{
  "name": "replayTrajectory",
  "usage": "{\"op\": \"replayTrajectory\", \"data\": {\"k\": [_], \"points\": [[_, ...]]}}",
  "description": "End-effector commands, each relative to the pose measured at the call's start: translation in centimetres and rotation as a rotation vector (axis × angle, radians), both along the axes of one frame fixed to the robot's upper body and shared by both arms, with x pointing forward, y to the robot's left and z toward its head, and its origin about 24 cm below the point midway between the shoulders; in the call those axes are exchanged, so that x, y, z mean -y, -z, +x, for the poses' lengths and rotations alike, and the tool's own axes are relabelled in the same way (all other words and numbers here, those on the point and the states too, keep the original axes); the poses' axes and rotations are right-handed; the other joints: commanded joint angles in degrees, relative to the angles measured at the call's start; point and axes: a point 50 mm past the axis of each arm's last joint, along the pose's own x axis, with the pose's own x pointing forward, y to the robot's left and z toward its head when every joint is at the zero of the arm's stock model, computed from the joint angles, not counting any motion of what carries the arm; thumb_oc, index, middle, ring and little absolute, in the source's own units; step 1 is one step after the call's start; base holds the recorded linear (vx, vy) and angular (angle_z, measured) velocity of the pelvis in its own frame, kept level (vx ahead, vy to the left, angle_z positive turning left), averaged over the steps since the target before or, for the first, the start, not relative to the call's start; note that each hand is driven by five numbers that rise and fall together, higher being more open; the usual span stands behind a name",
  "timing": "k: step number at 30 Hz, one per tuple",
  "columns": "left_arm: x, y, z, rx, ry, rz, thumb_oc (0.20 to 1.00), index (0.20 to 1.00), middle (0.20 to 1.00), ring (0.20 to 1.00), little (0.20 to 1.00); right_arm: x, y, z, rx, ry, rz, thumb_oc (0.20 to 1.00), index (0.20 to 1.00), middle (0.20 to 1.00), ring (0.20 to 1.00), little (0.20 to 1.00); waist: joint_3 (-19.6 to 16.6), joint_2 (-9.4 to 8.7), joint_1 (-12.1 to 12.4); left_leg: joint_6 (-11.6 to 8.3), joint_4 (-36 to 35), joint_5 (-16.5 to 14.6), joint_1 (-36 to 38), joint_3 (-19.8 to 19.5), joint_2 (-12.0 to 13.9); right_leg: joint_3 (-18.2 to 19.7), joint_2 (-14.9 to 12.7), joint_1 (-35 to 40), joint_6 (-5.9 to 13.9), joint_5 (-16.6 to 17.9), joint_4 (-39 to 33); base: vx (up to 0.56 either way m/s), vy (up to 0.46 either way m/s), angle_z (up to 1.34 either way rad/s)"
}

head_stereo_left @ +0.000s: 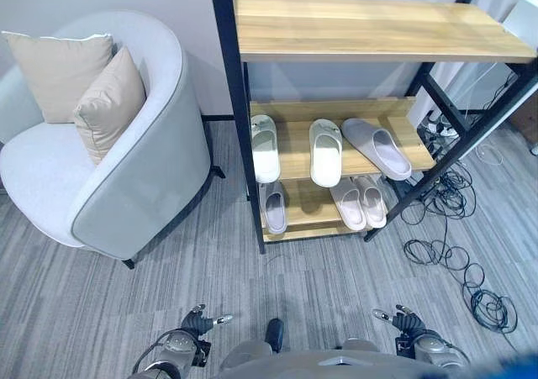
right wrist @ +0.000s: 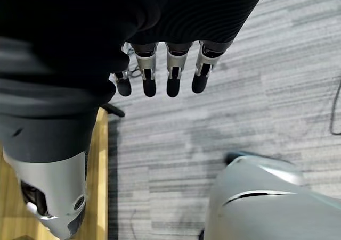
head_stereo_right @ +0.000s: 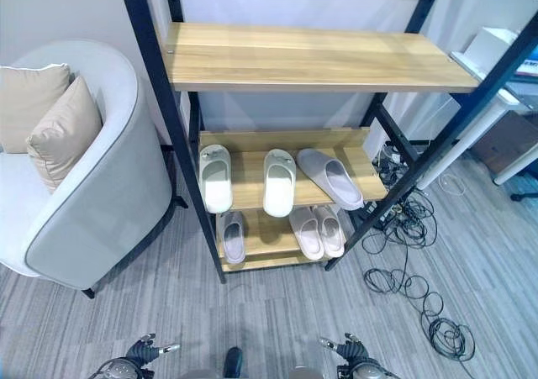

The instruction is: Arrange the slippers neatly on the shoe rack.

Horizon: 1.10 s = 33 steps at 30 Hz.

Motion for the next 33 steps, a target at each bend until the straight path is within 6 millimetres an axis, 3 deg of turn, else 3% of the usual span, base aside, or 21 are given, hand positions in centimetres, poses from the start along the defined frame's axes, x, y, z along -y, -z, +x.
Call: {"op": "replayTrajectory", "data": {"k": [1, 3, 7, 14, 16, 17, 18, 19, 20, 23, 25, 31, 33], "points": [[0.2, 0.1, -0.5, -0.009, 0.036, 0.019, 1.0, 1.0, 1.0, 1.0, 1.0, 1.7, -1.4, 2.6, 0.084, -0.039, -0.063, 1.0, 1.0, 1.0, 1.0, 1.0, 2.8, 0.17, -0.1, -4.98, 5.5, -7.1, 0.2, 0.1, 3.2, -0.1, 1.2, 3.0, 0.69, 9.2, -6.9, 0.08, -0.068, 0.07], [0.5, 0.5, -1.3, -0.039, 0.058, 0.015, 1.0, 1.0, 1.0, 1.0, 1.0, 1.9, -1.5, 2.7, 0.084, -0.062, -0.076, 1.0, 1.0, 1.0, 1.0, 1.0, 1.7, -0.21, 0.0, -5.19, 3.2, -6.7, 1.4, -0.4, 2.9, 1.2, 2.1, 4.4, 1.09, 9.9, -10.3, 0.1, -0.094, 0.39], [1.4, 0.8, -1.8, -0.058, 0.08, -0.004, 1.0, 1.0, 1.0, 1.0, 1.0, 1.6, -1.6, 3.0, 0.092, -0.108, -0.084, 1.0, 1.0, 1.0, 1.0, 1.0, 0.6, 0.11, 0.5, -5.87, -0.8, -4.8, 2.8, -1.2, 3.7, 0.3, 3.2, 6.9, 0.79, 9.7, -13.7, 0.06, -0.086, 0.26], [2.8, 0.8, -0.6, -0.036, 0.138, -0.015, 1.0, 1.0, 1.0, 1.0, 1.0, 1.0, -1.9, 3.9, 0.124, -0.167, -0.09, 1.0, 1.0, 1.0, 1.0, 1.0, 0.1, 0.81, 0.5, -7.78, -2.0, -2.8, 0.4, -2.9, 3.7, -3.4, 4.4, 8.1, 0.25, 7.9, -15.6, -0.02, -0.061, 0.22], [3.1, 0.8, -0.3, -0.034, 0.161, -0.017, 1.0, 1.0, 1.0, 1.0, 1.0, 0.1, -2.0, 4.3, 0.136, -0.22, -0.077, 1.0, 1.0, 1.0, 1.0, 1.0, 0.4, 1.09, 0.5, -8.36, -2.0, -2.3, 0.5, -3.1, 3.8, -4.3, 4.6, 8.8, 0.06, 7.4, -15.6, 0.0, -0.024, 0.18], [3.3, 0.9, -0.4, -0.035, 0.165, -0.02, 1.0, 1.0, 1.0, 1.0, 1.0, -4.4, -4.6, 8.8, 0.345, -0.344, -0.024, 1.0, 1.0, 1.0, 1.0, 1.0, 0.5, 1.1, 0.5, -8.48, -2.0, -2.3, 0.5, -3.0, 3.8, -4.3, 4.5, 9.0, 0.02, 7.3, -15.6, -0.03, -0.014, 0.05], [2.9, 0.7, -0.1, -0.019, 0.136, -0.019, 1.0, 1.0, 1.0, 1.0, 1.0, -4.7, -5.1, 7.7, 0.398, -0.418, 0.008, 1.0, 1.0, 1.0, 1.0, 1.0, 0.8, 1.13, 0.0, -8.76, -2.0, -2.3, 0.6, -2.3, 4.0, -4.2, 4.6, 9.1, 0.05, 7.2, -15.6, -0.06, -0.017, 0.01], [3.1, 0.8, -0.3, -0.023, 0.12, -0.03, 1.0, 1.0, 1.0, 1.0, 1.0, -3.8, -3.4, 5.5, 0.279, -0.432, -0.015, 1.0, 1.0, 1.0, 1.0, 1.0, 1.3, 1.13, -0.3, -8.94, -2.0, -2.2, 0.7, -1.9, 4.1, -4.3, 4.7, 9.1, 0.04, 7.2, -15.6, -0.06, -0.033, 0.06], [2.7, 0.6, 0.0, -0.015, 0.124, -0.019, 1.0, 1.0, 1.0, 1.0, 1.0, -3.8, -4.4, 6.6, 0.328, -0.523, -0.062, 1.0, 1.0, 1.0, 1.0, 1.0, 1.4, 0.93, -0.1, -8.99, -2.0, -2.3, 0.7, -1.9, 4.2, -4.5, 4.7, 9.1, 0.06, 7.1, -15.6, -0.05, -0.047, -0.01], [2.4, 0.6, -0.3, -0.014, 0.158, -0.016, 1.0, 1.0, 1.0, 1.0, 1.0, -4.4, -4.9, 7.2, 0.366, -0.536, 0.027, 1.0, 1.0, 1.0, 1.0, 1.0, 1.3, 0.8, 0.9, -9.14, -2.0, -2.3, 0.9, -2.1, 4.2, -5.0, 4.7, 9.8, 0.05, 6.8, -15.6, 0.0, -0.028, 0.0], [2.5, 0.5, -0.2, -0.011, 0.184, -0.025, 1.0, 1.0, 1.0, 1.0, 1.0, -6.1, -5.6, 7.9, 0.395, -0.649, 0.078, 1.0, 1.0, 1.0, 1.0, 1.0, 1.2, 0.9, 1.5, -9.29, -2.0, -2.2, 1.0, -2.4, 4.1, -5.1, 4.7, 10.0, 0.0, 6.5, -15.6, 0.0, 0.0, 0.0], [2.6, 0.5, -0.2, -0.011, 0.197, -0.03, 1.0, 1.0, 1.0, 1.0, 1.0, -8.5, -7.7, 9.0, 0.497, -0.774, 0.174, 1.0, 1.0, 1.0, 1.0, 1.0, 1.0, 0.95, 2.0, -9.41, -2.0, -2.1, 1.0, -2.6, 4.1, -5.5, 4.7, 10.3, -0.13, 6.2, -15.6, 0.0, 0.001, 0.02], [2.6, 0.5, -0.3, -0.017, 0.212, -0.028, 1.0, 1.0, 1.0, 1.0, 1.0, -10.2, -9.6, 9.7, 0.576, -0.855, 0.255, 1.0, 1.0, 1.0, 1.0, 1.0, 1.0, 0.84, 2.2, -9.5, -2.0, -2.1, 0.9, -2.6, 4.2, -5.6, 4.8, 10.3, -0.19, 6.3, -15.6, 0.0, 0.001, 0.09]]}}
